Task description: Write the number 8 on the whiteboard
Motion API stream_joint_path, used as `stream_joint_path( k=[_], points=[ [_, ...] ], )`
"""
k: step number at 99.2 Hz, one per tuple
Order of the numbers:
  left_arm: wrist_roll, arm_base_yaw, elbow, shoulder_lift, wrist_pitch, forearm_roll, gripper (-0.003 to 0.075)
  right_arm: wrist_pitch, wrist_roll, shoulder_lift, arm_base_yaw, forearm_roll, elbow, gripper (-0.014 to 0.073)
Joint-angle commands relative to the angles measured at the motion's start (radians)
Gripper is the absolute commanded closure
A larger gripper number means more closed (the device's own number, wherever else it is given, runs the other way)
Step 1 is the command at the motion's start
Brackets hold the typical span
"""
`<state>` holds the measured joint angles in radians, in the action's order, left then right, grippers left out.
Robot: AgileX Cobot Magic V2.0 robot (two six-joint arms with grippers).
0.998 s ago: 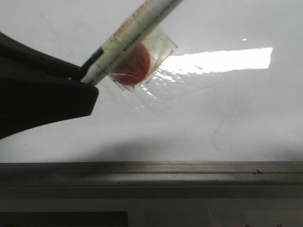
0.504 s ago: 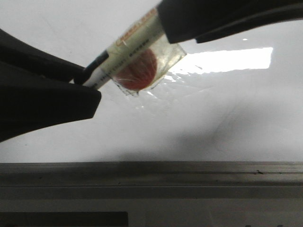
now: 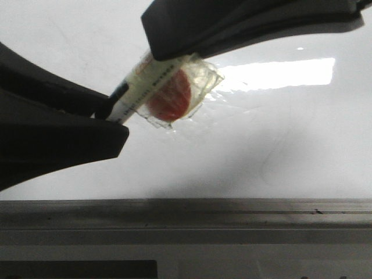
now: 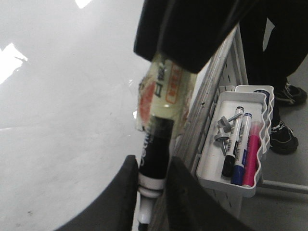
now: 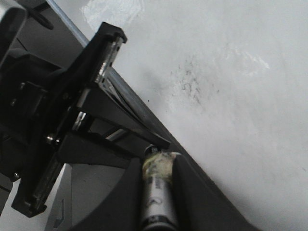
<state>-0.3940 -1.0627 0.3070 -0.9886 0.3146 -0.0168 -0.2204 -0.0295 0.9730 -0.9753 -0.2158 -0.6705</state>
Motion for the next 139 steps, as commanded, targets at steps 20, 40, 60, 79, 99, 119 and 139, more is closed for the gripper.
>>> stream_joint_path(
  k=[20,40,60,79,99,119,139],
  points=[
    [0.009,-0.001,0.034,0.017,0.102,-0.094,0.0356,0.057,-0.004,-0.008,0.012,0.032,-0.029,0.0658],
    [0.009,-0.001,0.034,0.149,-0.025,-0.214,0.0356,0.057,0.001,-0.008,0.012,0.032,-0.043,0.0657],
    [0.009,0.026,0.034,0.372,-0.167,-0.235,0.0357,0.032,0.03,-0.008,0.051,0.032,-0.125,0.0656],
    [0.009,0.126,0.034,0.484,-0.173,-0.237,0.0357,-0.054,0.063,-0.002,0.179,0.032,-0.245,0.0656],
    [0.009,0.211,0.034,0.485,-0.196,-0.237,0.0356,-0.115,0.063,0.058,0.298,0.046,-0.35,0.0656],
    [0.009,0.213,0.034,0.485,-0.195,-0.237,0.0357,-0.115,0.063,0.169,0.32,0.059,-0.387,0.0656],
    [0.009,0.213,0.034,0.485,-0.195,-0.237,0.0357,-0.225,0.063,0.238,0.318,0.088,-0.387,0.0656]
  ],
)
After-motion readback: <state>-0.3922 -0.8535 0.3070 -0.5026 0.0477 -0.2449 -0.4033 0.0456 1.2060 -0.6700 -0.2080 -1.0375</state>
